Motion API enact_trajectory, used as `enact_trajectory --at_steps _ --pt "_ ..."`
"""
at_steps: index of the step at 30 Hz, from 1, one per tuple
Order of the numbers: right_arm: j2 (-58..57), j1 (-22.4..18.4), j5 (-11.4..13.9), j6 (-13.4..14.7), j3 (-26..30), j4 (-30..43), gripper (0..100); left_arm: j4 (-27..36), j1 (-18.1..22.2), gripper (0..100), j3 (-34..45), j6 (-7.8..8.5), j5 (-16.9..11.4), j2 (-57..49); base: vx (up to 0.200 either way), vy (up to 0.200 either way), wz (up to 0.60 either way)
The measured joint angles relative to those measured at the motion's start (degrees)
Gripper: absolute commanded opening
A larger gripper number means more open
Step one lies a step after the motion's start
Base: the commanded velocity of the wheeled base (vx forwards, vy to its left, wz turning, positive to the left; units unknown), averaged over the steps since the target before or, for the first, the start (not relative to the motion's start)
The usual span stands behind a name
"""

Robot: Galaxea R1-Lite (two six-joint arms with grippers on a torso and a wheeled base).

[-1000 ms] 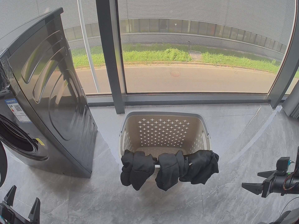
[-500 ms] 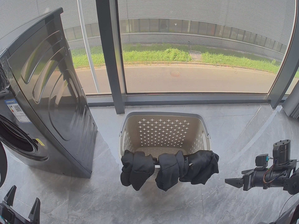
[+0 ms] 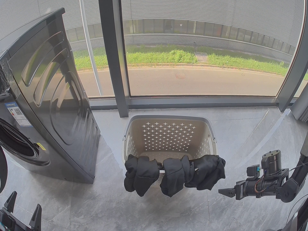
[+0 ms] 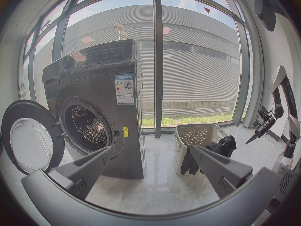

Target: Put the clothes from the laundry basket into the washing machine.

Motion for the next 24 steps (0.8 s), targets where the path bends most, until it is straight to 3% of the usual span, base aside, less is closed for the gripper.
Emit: enact_trajectory --at_steps 11,24 --pt "5.3 1.9 -1.6 1.4 -1.5 -2.3 100 0.0 0.0 100 0.0 -0.11 -0.1 0.0 0.000 0.000 0.00" --pt "17.6 2.8 -3.9 3.0 -3.2 -20.4 100 0.0 0.0 100 0.0 -0.17 -0.1 0.0 0.000 0.000 0.00"
